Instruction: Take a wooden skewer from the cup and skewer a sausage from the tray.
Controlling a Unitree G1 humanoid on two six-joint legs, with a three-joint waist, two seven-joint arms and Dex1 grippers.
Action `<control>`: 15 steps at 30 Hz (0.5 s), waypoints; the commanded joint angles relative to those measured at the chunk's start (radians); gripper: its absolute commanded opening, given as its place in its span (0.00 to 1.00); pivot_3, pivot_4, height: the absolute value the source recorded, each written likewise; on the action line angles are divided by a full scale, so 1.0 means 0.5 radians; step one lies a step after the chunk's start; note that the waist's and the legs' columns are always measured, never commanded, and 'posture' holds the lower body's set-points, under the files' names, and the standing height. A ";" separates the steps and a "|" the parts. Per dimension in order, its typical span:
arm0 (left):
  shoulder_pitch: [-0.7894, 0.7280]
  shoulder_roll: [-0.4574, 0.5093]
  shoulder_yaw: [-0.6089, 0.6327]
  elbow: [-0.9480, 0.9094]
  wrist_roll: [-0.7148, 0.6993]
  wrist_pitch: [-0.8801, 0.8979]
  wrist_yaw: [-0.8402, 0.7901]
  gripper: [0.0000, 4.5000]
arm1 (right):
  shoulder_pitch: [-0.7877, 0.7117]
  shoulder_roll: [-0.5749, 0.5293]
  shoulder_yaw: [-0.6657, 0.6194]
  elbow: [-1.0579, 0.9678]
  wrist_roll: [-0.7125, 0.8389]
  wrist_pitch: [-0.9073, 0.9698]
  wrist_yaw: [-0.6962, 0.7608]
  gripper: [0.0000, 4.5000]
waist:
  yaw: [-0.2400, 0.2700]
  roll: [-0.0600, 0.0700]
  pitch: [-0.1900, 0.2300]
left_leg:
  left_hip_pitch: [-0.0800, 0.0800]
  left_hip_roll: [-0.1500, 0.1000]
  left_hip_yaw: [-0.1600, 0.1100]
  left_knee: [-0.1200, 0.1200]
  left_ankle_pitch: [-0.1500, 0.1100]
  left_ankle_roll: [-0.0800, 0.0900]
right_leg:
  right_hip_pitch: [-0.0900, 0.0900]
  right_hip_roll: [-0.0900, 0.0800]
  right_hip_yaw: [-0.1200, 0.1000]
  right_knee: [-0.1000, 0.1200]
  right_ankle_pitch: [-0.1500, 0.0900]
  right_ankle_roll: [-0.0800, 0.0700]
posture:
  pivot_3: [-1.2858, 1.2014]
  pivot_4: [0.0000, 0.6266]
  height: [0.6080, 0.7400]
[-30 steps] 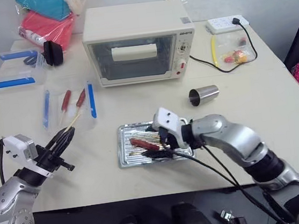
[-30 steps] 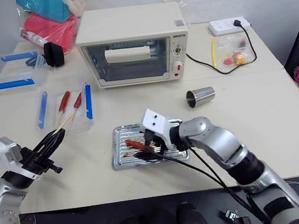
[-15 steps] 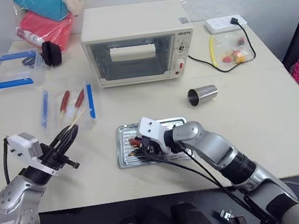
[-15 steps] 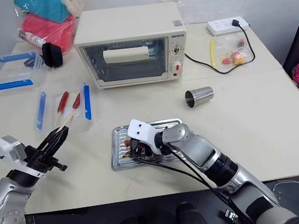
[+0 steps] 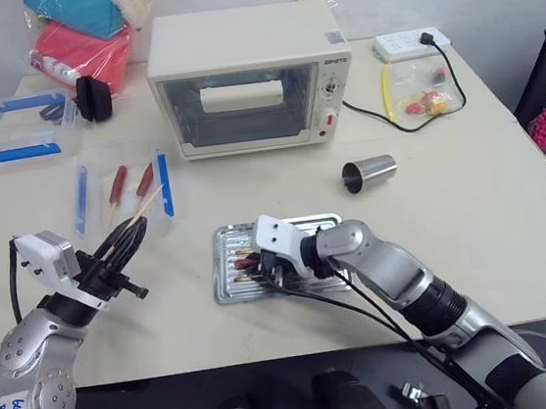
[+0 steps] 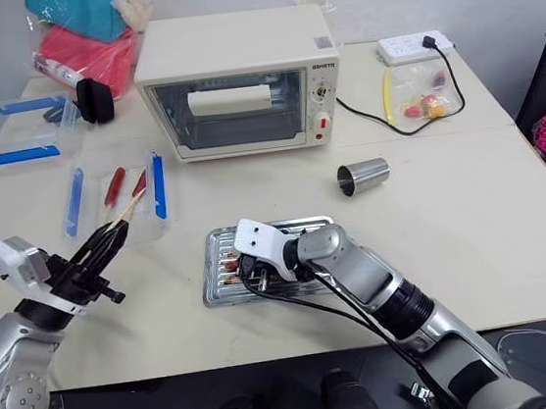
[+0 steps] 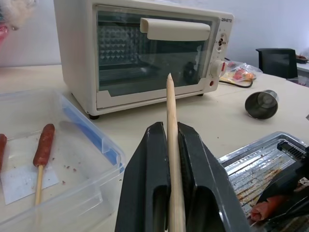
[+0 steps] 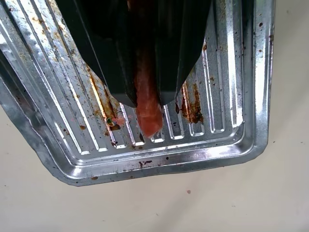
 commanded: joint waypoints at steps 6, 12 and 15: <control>-0.024 0.084 -0.064 -0.049 -0.095 0.078 -0.172 0.00 | 0.067 -0.159 -0.186 -0.176 0.088 -0.163 0.217 0.11 | 0.005 0.000 0.000 | 0.000 0.000 0.000 0.000 0.000 0.000 | 0.000 0.000 0.000 0.000 0.000 0.000 | 0.52 0.24 1.00; 0.045 0.368 -0.254 -0.171 -0.265 0.327 -0.603 0.00 | 0.139 -0.406 -0.453 -0.309 0.347 -0.463 0.622 0.11 | 0.002 0.000 0.000 | 0.000 -0.001 0.000 -0.001 0.000 0.000 | 0.001 0.000 0.000 -0.001 0.000 0.000 | 0.52 0.24 1.00; 0.034 0.460 -0.315 -0.214 -0.362 0.444 -0.727 0.00 | 0.162 -0.478 -0.516 -0.311 0.428 -0.555 0.781 0.11 | -0.001 0.000 0.000 | 0.001 0.000 0.000 -0.002 0.000 0.000 | 0.001 0.001 0.000 -0.002 0.000 0.000 | 0.52 0.24 1.00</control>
